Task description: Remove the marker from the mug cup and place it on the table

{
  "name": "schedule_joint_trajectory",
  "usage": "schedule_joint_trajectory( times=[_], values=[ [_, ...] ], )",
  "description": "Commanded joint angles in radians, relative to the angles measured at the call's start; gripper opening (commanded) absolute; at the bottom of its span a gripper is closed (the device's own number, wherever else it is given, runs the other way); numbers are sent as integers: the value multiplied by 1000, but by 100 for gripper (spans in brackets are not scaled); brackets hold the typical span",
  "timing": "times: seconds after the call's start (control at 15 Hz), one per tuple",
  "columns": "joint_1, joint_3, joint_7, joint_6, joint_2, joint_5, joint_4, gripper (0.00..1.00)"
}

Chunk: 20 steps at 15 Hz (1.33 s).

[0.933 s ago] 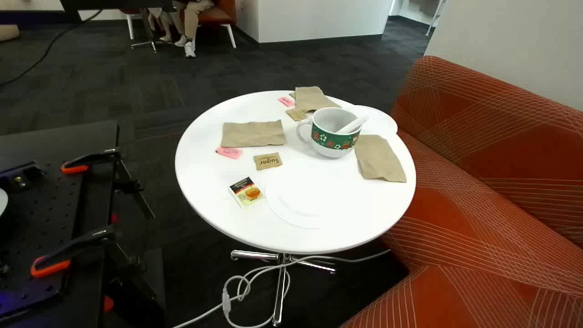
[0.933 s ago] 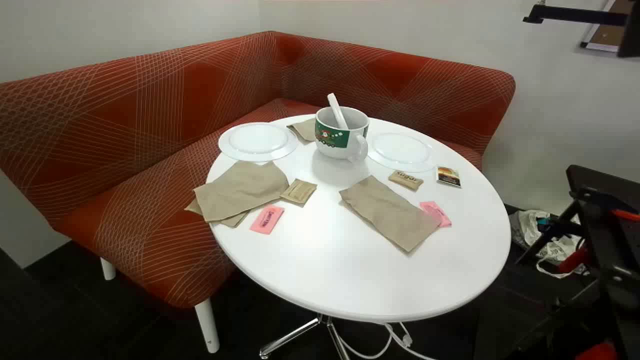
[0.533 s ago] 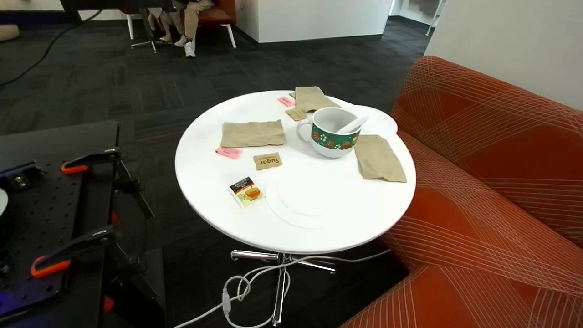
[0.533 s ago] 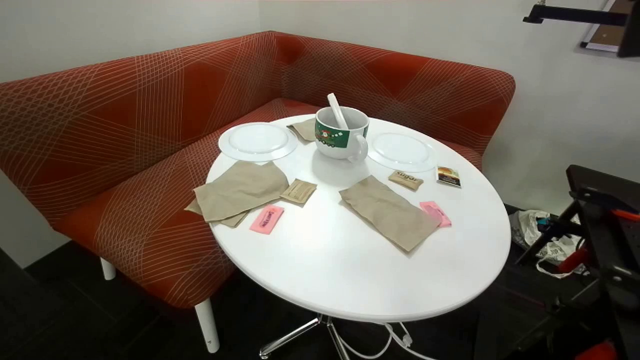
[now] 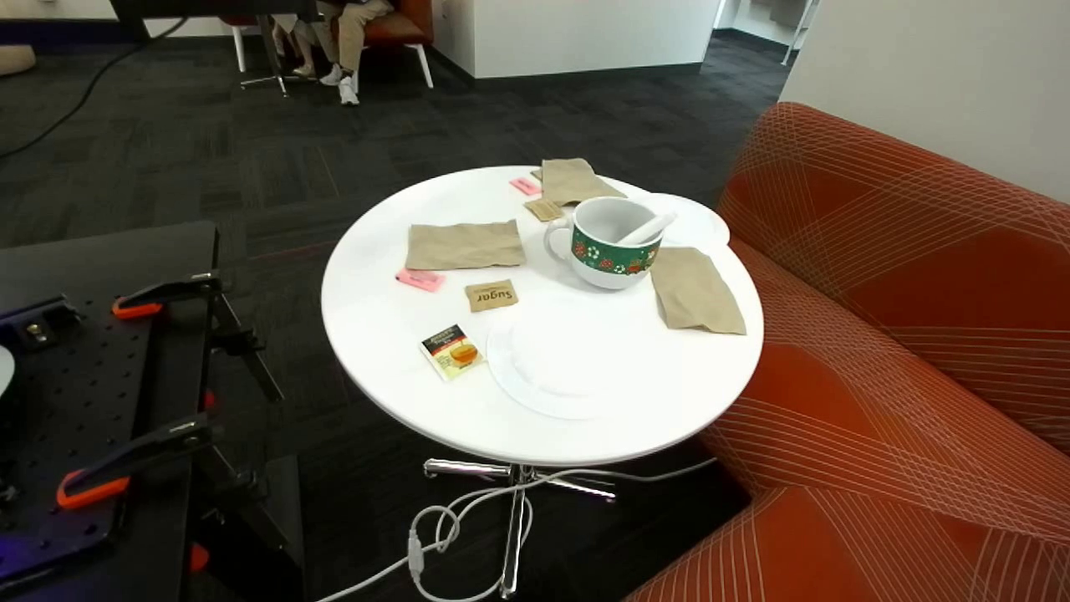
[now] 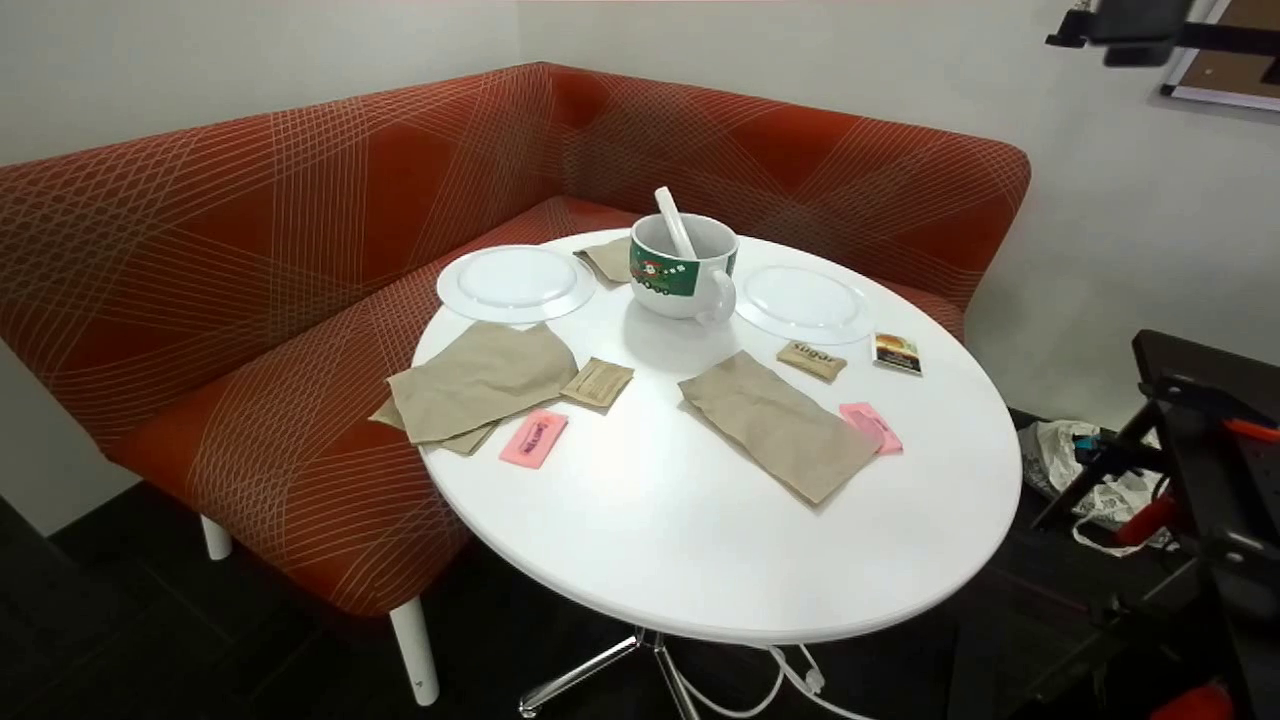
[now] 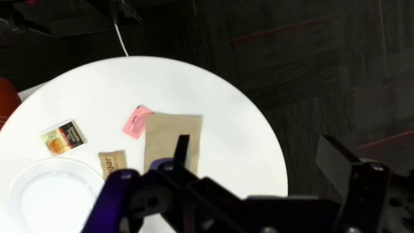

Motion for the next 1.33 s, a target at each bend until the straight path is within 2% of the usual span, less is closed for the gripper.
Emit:
schedule_joint_trajectory(
  times=[0.0,0.27,0.53,0.87,1.2,1.27],
  values=[
    [-42,-15,92,42,66,-74,78,100],
    [-74,-55,138,108,144,-116,142,100],
    [-87,-100,125,239,245,-113,178,100],
    [-83,-161,163,406,378,-202,203,100],
    [-72,-232,165,454,483,-287,242,100],
    [-76,-219,129,446,443,-246,201,100]
  ],
)
